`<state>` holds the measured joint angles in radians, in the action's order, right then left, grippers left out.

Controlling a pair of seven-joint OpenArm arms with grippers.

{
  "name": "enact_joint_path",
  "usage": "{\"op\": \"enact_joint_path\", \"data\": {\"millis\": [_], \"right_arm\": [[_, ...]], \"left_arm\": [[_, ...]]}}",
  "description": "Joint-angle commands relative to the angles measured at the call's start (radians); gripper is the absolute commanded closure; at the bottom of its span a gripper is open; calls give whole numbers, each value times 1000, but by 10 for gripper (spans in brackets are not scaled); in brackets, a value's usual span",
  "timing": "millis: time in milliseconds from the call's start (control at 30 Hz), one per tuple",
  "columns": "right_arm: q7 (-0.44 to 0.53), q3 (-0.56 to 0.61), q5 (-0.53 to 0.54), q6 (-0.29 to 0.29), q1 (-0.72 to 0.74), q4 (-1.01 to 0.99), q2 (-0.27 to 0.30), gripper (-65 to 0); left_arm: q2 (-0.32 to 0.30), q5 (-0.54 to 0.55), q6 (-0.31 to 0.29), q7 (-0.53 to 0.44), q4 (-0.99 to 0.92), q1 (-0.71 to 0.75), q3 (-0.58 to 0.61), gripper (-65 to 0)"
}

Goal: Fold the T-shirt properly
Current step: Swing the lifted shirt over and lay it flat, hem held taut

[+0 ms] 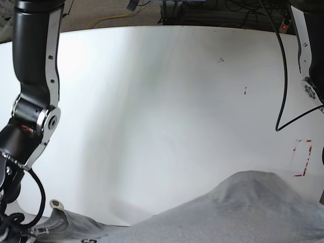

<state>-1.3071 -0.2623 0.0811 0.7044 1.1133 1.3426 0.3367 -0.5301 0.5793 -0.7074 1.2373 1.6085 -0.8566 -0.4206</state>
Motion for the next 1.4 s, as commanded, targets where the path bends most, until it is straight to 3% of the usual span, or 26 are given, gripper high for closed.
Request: {"op": "enact_joint_path", "data": {"millis": [0,200,333,533,800,1000,1367], "right_arm": [[-18,-21,-43,-6,-46,116,0,0],[-18,-25,-43,-6,-359,329,-9,0],[-15,-65,-43,-6,-566,429,-50,0],[-6,-187,-28,-6,-810,453,-107,0],[27,-245,73,-6,-1045,456,-101,0],[27,-300,127,-6,-1171,458,-101,0],[28,-302,187,-6,-1255,459,-104,0]], "left_arm": [[-25,-31,9,-4,19,38,-24,0],[-18,-29,9,-21,59,241,-60,0],[1,-29,9,-66,92,434,-116,0],[49,-37,9,-90,168,733,-188,0],[94,-38,9,-245,154,1032,-189,0],[94,-38,9,-317,94,1130,-189,0],[95,-40,9,-317,60,1077,-177,0]]}}
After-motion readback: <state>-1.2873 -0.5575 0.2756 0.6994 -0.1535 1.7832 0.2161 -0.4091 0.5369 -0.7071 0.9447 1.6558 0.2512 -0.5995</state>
